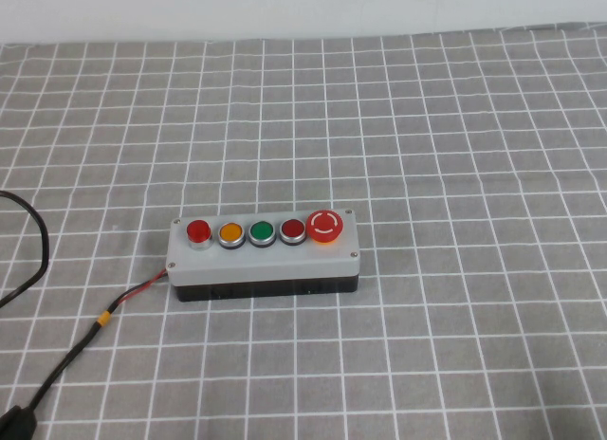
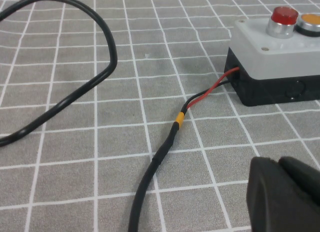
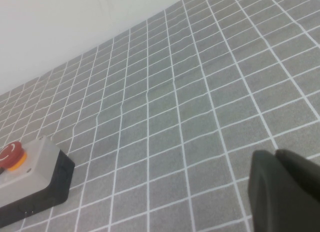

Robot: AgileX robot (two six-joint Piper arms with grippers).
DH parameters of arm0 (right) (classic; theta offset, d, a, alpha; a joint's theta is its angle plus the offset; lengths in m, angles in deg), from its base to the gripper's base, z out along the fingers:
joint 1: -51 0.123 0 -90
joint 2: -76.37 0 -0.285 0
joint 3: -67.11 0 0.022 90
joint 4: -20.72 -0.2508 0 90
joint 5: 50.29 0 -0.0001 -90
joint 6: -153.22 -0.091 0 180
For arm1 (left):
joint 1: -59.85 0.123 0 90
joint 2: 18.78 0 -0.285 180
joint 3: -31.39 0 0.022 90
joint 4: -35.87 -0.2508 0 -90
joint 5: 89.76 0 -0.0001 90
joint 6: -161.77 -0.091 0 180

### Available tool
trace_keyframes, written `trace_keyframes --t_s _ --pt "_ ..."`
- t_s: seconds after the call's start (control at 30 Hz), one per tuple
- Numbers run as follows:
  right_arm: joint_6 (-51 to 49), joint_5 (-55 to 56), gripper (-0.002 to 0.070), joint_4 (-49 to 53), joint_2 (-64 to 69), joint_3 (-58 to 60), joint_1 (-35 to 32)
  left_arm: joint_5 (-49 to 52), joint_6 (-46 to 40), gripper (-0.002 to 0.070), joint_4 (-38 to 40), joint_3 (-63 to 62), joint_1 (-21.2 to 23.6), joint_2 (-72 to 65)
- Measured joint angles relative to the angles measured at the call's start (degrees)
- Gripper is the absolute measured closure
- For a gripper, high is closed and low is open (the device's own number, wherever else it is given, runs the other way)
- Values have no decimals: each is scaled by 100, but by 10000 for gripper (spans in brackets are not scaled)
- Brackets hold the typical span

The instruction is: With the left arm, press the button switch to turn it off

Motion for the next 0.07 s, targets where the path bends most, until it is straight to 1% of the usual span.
trace_keyframes --t_s 0.07 --pt "0 0 694 0 0 0 0 0 0 678 0 0 0 0"
